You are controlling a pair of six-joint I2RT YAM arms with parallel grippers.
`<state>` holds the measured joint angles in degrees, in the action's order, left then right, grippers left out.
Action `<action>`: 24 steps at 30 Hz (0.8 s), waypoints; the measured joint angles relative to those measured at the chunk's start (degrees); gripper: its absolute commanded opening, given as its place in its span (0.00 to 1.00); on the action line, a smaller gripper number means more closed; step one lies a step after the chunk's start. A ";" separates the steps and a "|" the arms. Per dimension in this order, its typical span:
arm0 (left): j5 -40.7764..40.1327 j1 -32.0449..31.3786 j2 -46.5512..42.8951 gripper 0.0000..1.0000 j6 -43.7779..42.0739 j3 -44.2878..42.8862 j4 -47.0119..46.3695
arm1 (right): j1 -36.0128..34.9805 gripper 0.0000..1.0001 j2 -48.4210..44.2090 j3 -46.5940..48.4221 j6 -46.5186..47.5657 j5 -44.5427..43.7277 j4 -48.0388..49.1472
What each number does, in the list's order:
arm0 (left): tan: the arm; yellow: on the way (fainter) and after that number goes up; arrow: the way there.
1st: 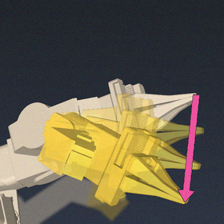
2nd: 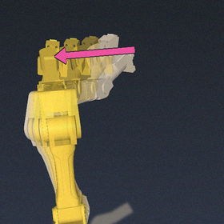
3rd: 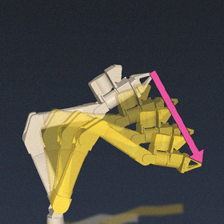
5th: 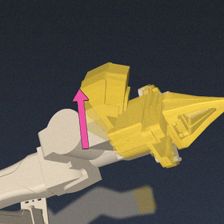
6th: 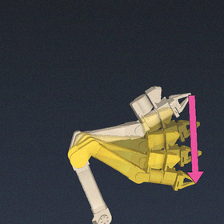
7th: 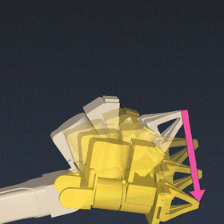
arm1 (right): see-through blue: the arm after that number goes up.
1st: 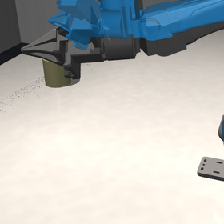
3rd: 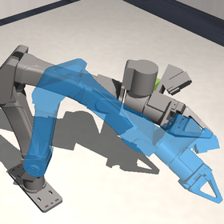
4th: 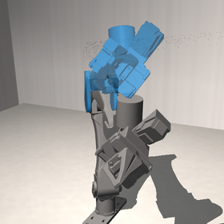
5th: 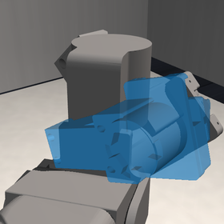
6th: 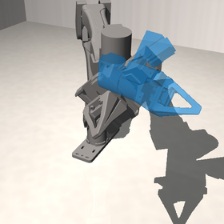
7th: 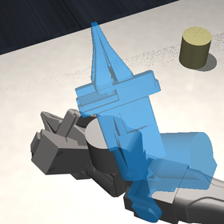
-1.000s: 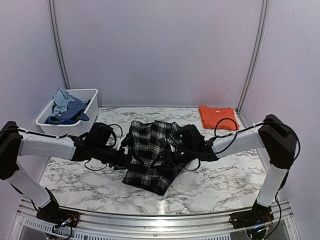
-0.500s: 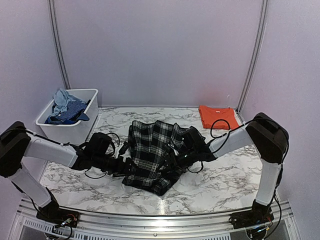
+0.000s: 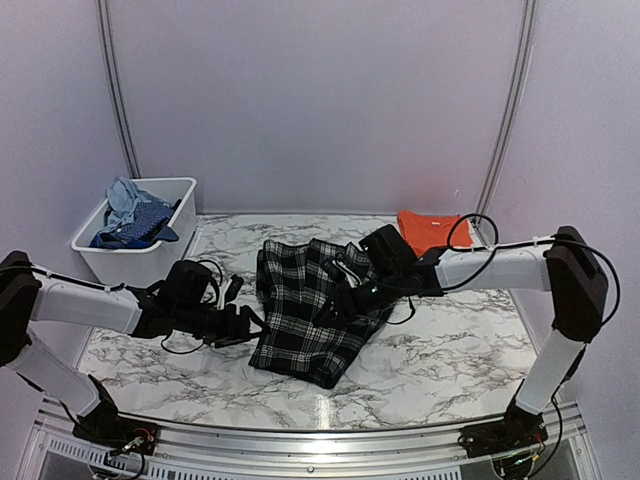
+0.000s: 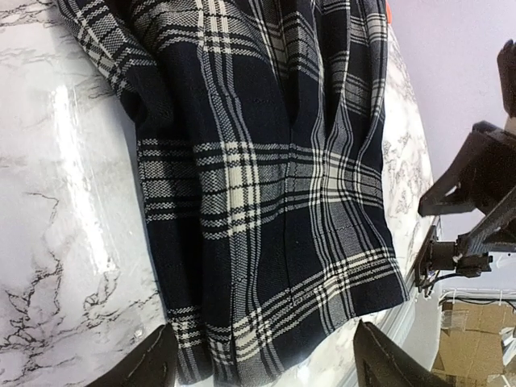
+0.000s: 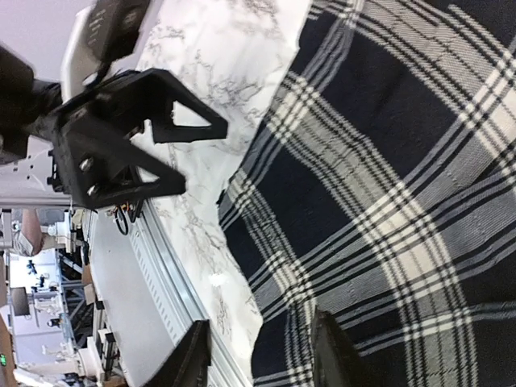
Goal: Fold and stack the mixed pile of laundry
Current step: Smooth out the rectangle-folded skirt at the center of the board.
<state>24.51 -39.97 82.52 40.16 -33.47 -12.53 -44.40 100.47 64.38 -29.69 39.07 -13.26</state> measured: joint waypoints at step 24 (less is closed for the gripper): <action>3.04 0.00 5.42 0.64 5.90 3.43 -4.79 | -7.08 0.10 5.79 -9.90 -9.22 -3.56 10.86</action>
<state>27.55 -39.97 87.94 46.06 -30.04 -17.32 -51.48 106.26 54.48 -38.92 35.51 -2.39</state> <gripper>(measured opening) 0.650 0.104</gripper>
